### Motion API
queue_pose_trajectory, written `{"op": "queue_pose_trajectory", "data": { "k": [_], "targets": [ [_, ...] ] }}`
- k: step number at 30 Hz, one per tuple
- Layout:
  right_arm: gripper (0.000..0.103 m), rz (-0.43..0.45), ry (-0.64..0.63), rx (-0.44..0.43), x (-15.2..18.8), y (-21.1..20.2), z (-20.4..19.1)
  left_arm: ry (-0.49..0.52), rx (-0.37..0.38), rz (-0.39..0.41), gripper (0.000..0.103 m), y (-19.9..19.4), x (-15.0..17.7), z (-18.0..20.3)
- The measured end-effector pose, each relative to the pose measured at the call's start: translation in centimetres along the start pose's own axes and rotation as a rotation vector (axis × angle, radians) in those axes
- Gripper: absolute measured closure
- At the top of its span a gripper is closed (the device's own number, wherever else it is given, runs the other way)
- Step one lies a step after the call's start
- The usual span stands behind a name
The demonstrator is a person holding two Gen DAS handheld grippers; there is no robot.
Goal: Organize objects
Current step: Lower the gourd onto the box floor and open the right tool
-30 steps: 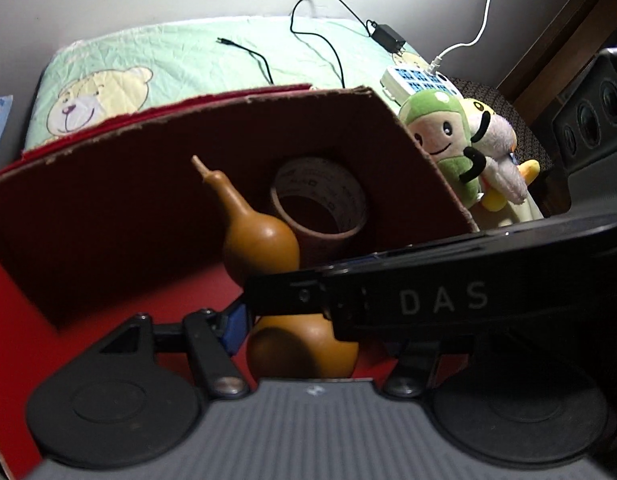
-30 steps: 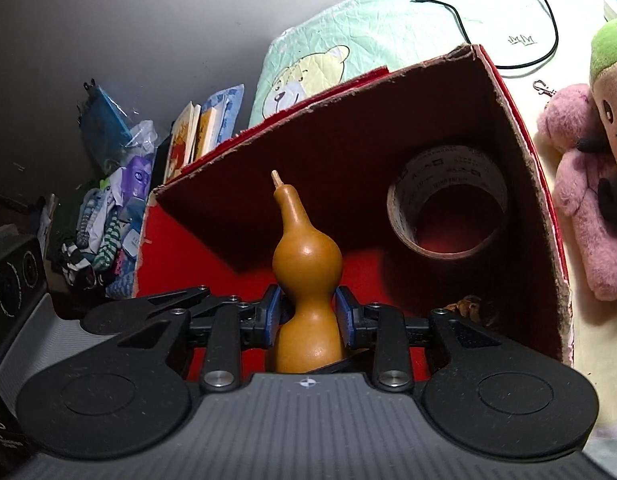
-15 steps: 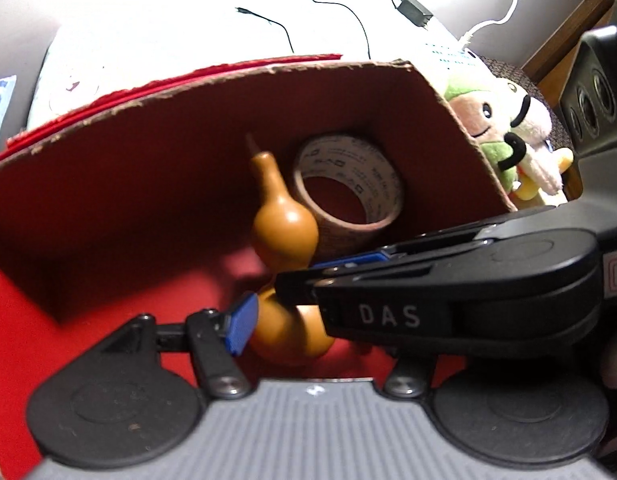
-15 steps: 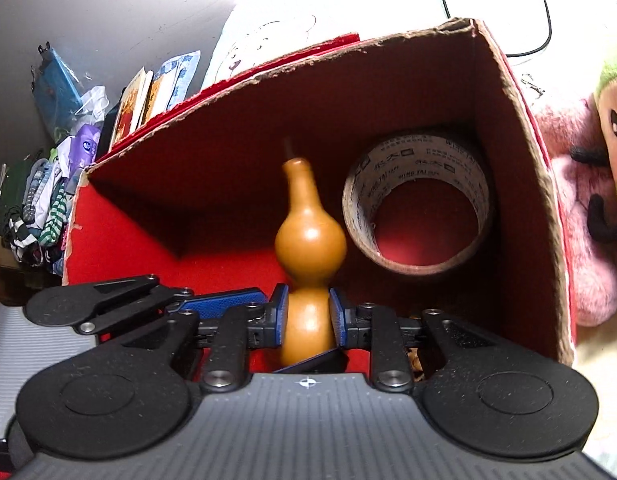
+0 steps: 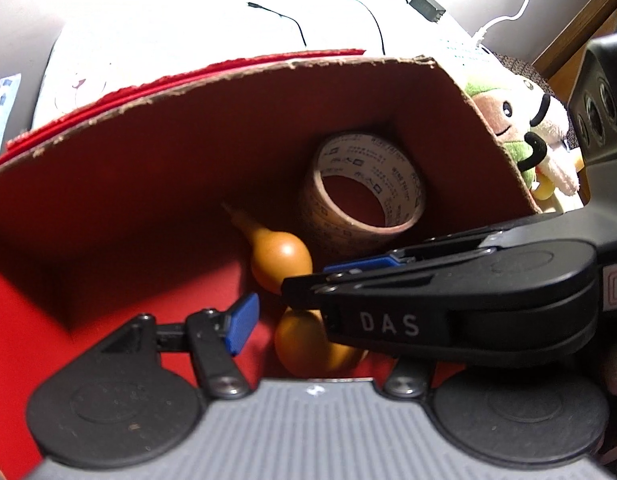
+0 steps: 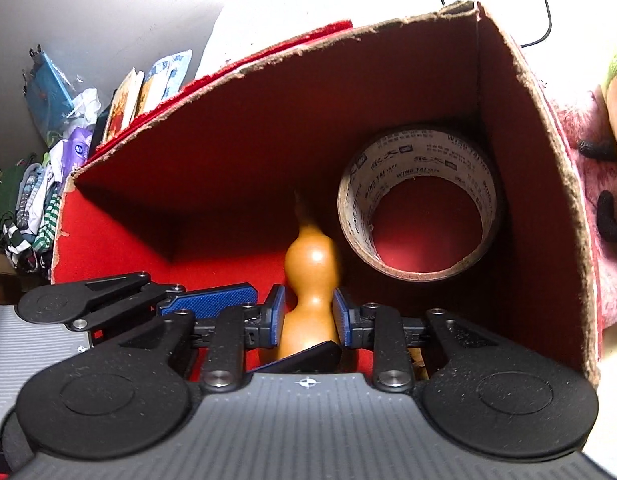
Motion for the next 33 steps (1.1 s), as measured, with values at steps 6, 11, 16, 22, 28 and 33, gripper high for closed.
{"op": "queue_pose_trajectory", "data": {
  "k": [6, 11, 16, 22, 28, 33],
  "targets": [
    [0.073, 0.132, -0.030, -0.027, 0.1, -1.7, -0.2, -0.007, -0.030, 0.036, 0.033, -0.3, -0.5, -0.2],
    [0.073, 0.221, -0.027, -0.072, 0.4, -2.6, 0.2, -0.003, -0.050, 0.069, 0.031, -0.7, -0.7, -0.3],
    [0.073, 0.349, -0.036, -0.147, 0.7, -4.1, 0.4, 0.003, -0.077, 0.103, 0.030, -0.9, -0.8, -0.1],
    [0.073, 0.402, -0.029, -0.098, 0.3, -4.6, 0.2, -0.008, -0.130, 0.140, 0.026, -1.2, -0.9, -0.1],
    [0.073, 0.389, -0.034, -0.065, 0.0, -4.3, -0.1, 0.002, -0.222, 0.196, 0.026, -1.6, -1.0, 0.2],
    [0.073, 0.381, -0.039, -0.065, 0.2, -4.1, -0.2, -0.019, -0.242, 0.198, 0.026, -1.5, -1.2, -0.2]
  ]
}}
Point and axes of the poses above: each gripper's, at about its wrist camera, not at the fingertips, and y roughly the way its jaws point, z to its right, x to its underside, the point moved 6 cm from there along y, roughly the way its jaws point, and after that the axes turned 1 degree about -x, right-handed, at the moved point
